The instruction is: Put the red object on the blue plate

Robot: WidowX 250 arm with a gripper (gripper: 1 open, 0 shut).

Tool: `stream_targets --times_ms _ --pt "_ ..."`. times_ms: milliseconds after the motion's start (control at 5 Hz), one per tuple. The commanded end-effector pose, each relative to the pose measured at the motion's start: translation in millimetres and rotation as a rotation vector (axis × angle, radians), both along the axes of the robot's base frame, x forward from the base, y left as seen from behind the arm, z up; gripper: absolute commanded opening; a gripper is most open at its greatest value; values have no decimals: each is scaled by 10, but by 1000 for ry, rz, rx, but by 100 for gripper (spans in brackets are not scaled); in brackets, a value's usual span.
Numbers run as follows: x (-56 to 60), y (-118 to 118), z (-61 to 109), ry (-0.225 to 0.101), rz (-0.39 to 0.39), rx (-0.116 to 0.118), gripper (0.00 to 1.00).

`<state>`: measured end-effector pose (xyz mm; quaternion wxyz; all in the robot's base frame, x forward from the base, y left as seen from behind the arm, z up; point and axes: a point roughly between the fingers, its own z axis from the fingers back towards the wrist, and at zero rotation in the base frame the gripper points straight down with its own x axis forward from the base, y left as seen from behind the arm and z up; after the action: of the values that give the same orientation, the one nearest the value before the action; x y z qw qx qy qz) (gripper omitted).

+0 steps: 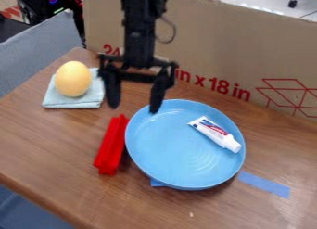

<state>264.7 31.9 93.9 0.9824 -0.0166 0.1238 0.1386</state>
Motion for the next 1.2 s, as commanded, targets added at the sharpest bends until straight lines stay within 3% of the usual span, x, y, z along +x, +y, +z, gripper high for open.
stream_targets --times_ms 0,200,400,600,800,1000 --pt "-88 102 86 -50 27 47 100" --pt "-198 188 -41 -44 49 81 100" --pt "-341 241 -366 -47 104 114 100" --pt "-446 102 -621 -36 156 176 100" --pt "-430 60 -827 -35 193 187 100" --pt "-384 -22 -848 -61 200 162 100"
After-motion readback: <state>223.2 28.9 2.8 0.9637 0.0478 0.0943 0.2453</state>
